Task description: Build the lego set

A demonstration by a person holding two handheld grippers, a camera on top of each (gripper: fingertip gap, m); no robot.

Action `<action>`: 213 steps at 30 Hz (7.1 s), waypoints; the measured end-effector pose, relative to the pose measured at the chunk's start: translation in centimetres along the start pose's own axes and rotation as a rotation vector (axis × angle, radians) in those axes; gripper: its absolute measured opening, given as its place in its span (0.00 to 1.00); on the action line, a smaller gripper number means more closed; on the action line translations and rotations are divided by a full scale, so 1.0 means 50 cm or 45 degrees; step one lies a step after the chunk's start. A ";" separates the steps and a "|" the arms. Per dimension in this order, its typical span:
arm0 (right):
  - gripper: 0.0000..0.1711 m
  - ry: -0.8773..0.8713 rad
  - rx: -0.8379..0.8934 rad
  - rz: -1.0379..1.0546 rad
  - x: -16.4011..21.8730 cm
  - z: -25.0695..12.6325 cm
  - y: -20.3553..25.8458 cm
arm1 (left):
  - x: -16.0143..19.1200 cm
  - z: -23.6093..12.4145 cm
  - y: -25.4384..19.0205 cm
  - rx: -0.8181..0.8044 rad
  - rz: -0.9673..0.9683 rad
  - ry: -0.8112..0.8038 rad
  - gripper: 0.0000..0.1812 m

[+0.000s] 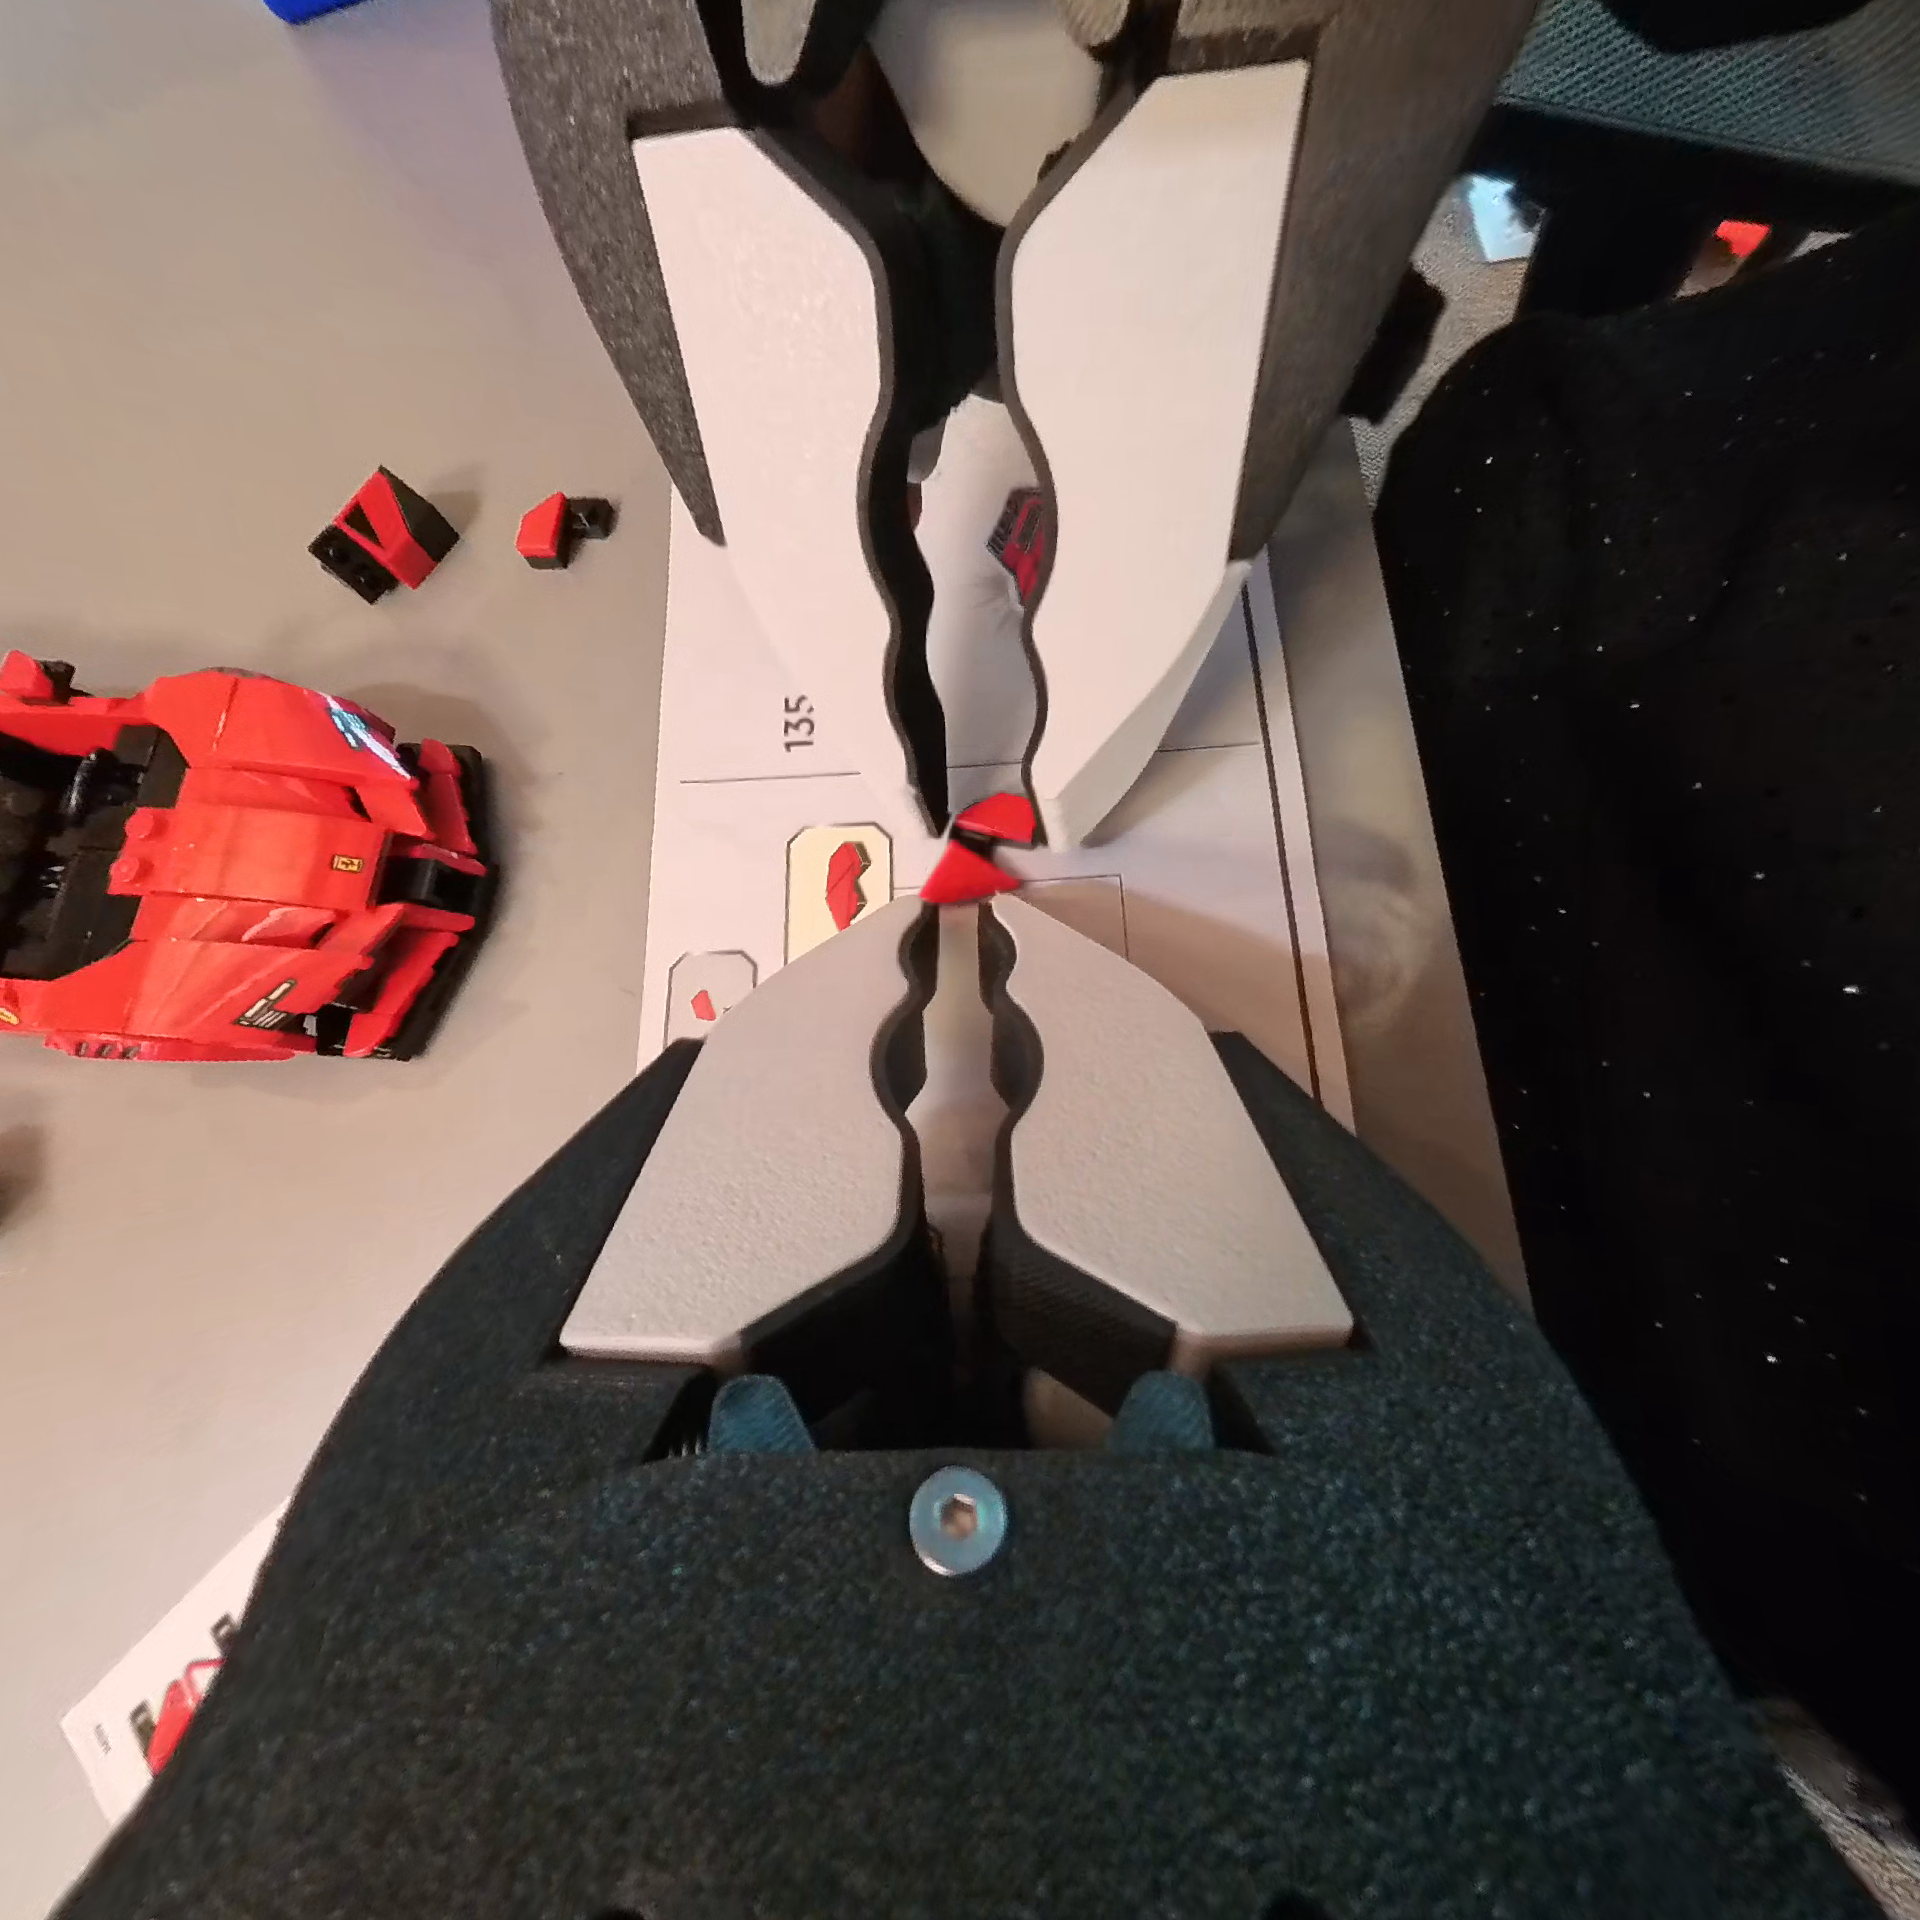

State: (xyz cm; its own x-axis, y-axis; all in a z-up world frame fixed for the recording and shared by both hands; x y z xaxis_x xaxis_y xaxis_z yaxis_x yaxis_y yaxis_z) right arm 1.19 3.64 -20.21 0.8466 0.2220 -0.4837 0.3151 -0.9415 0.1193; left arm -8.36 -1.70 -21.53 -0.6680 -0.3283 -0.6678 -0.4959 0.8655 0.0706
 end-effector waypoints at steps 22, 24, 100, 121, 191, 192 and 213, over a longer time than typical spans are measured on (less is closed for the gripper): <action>0.07 0.035 0.033 0.046 -0.017 0.017 -0.007 | 0.003 -0.008 0.004 -0.021 -0.016 0.034 0.05; 0.04 0.016 0.031 0.049 -0.018 0.017 -0.006 | 0.005 -0.008 0.004 -0.018 -0.022 0.029 0.07; 0.04 -0.150 -0.073 -0.684 0.018 0.010 -0.035 | -0.006 0.072 0.144 1.319 -0.861 0.535 0.01; 0.03 -0.180 -0.015 -0.683 0.024 0.010 -0.026 | -0.005 0.074 0.134 1.383 -0.984 0.561 0.01; 0.01 -0.167 -0.015 -0.785 -0.032 0.044 0.002 | 0.077 -0.005 0.091 1.149 -1.224 0.222 0.01; 0.01 -0.165 -0.011 -0.785 -0.032 0.044 0.002 | 0.078 -0.006 0.091 1.146 -1.227 0.220 0.01; 0.00 -0.255 -0.016 -0.717 -0.047 0.042 -0.006 | 0.077 -0.006 0.089 1.120 -1.231 0.220 0.01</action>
State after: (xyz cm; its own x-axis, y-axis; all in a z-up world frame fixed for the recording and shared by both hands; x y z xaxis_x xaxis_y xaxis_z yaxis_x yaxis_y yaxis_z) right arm -1.81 2.86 -20.91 0.4509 0.6326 -0.6297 0.6980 -0.6896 -0.1929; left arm -13.31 0.76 -23.56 -0.3442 -0.9363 -0.0696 -0.3301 0.1901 -0.9246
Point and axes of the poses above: each gripper's, where its closed fingertips meet, z out along the fingers, x out of its underside, y = z × x across the jaws, the point moved 8 cm from there along -z, back along the fingers, and after that the axes turned 5 degrees about y, right-handed, at the moved point
